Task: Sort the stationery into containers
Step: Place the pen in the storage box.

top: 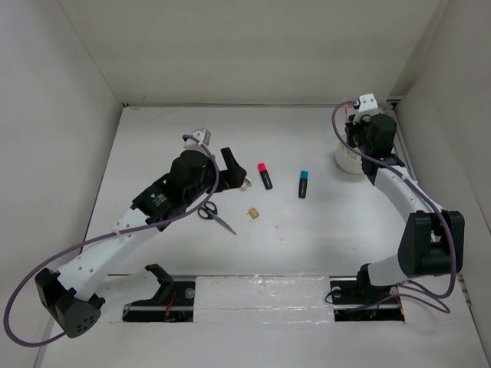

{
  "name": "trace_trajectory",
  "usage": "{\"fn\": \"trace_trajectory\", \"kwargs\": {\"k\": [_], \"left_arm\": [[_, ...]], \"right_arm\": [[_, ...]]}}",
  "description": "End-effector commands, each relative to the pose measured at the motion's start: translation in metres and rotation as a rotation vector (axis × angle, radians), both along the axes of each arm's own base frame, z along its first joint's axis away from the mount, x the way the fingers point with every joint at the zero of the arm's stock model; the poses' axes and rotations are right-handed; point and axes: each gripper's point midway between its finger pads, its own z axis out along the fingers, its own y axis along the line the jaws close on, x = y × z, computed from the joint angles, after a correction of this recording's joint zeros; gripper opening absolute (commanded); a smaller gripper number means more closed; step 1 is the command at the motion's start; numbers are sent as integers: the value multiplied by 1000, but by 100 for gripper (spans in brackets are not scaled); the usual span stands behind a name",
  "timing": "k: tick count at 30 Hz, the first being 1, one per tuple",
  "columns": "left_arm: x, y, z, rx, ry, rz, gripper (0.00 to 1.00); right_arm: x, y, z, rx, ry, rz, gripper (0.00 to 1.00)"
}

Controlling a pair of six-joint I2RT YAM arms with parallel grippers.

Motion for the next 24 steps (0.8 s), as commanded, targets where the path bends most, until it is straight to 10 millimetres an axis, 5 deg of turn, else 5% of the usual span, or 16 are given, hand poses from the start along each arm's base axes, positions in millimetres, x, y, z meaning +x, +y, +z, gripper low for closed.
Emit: {"fn": "trace_trajectory", "kwargs": {"k": [1, 15, 24], "left_arm": [[-10, -10, 9, -33, -36, -95, 100], [-29, -19, 20, -78, -75, -175, 100], [-31, -20, 25, -93, -86, -185, 100]], "right_arm": [[8, -31, 15, -40, -14, -34, 0], [15, -36, -22, -43, 65, 13, 0], [14, -34, -65, -1, 136, 4, 0]]}}
